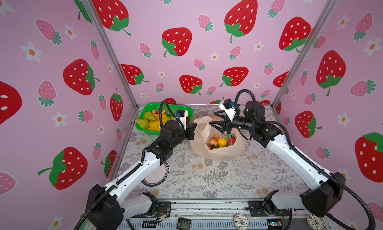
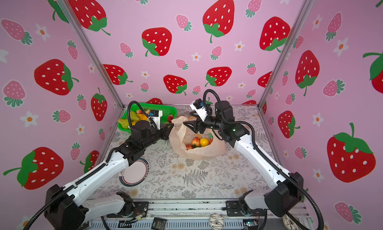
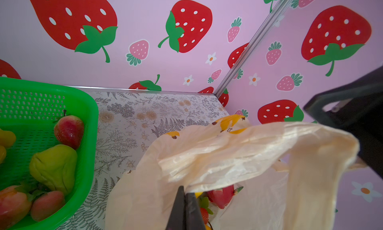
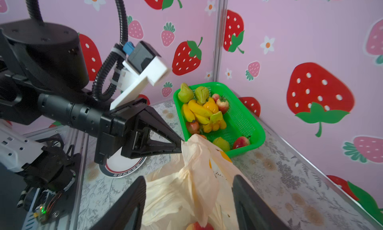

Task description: Place the fake fruits into the plastic bag and tie a complex knot

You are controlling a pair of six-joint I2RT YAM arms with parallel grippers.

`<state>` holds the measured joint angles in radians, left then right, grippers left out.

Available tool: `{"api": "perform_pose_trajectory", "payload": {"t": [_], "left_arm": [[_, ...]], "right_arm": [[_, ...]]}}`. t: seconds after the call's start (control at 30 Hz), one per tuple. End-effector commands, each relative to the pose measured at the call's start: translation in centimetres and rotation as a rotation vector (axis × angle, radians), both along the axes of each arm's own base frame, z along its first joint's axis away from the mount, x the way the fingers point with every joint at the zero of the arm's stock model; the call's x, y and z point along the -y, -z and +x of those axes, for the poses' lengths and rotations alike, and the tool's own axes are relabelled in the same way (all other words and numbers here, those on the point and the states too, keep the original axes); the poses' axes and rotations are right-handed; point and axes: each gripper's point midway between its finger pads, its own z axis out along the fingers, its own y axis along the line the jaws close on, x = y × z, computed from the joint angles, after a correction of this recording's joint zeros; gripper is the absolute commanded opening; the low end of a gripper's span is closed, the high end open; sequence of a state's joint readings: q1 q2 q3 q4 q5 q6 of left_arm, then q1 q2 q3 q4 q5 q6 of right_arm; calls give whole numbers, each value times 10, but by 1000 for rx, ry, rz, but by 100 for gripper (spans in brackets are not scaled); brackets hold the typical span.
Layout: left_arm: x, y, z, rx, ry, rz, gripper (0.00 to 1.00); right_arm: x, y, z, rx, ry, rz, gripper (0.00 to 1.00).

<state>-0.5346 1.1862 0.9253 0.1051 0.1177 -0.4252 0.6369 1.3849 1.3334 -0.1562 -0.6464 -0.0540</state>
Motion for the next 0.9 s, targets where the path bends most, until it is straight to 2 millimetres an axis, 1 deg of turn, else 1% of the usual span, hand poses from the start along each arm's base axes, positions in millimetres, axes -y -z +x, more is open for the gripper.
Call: {"api": "perform_pose_trajectory", "payload": {"t": [0.0,0.13,0.2,0.33,0.43,0.5,0.57,0.6,0.63,0.73,0.8,0.87], "left_arm": [[-1,-13,-1,26,4,-36,0],[-1,-14,-2,31,6,-33,0],[-1,-14,-2,31,6,-32,0],[0,-14,-1,29,7,-27,0],[0,-15,-1,34,8,-24,0],[-1,-19,-1,48,9,-24,0],[3,-26,-6,66,44,-29,0],[3,-30,-8,82,48,-30,4],[2,-35,-10,96,48,-31,13],[-3,-46,-18,147,56,-17,30],[-5,-55,-24,189,69,-1,38],[-3,-63,-32,239,115,23,47]], "right_arm": [[-7,-7,-18,29,-134,-5,66],[-10,-3,-10,29,-124,-6,52],[-11,-4,-9,31,-120,-1,42],[-11,-10,-10,45,-118,19,28],[-10,-18,-12,55,-121,36,11],[-8,-23,-14,59,-120,44,6],[-5,-31,-16,70,-106,53,3],[-2,-36,-17,79,-93,59,1],[1,-42,-19,86,-84,65,0],[8,-59,-25,103,-63,90,0],[12,-64,-25,102,-42,95,0],[14,-66,-26,98,-31,95,0]]}}
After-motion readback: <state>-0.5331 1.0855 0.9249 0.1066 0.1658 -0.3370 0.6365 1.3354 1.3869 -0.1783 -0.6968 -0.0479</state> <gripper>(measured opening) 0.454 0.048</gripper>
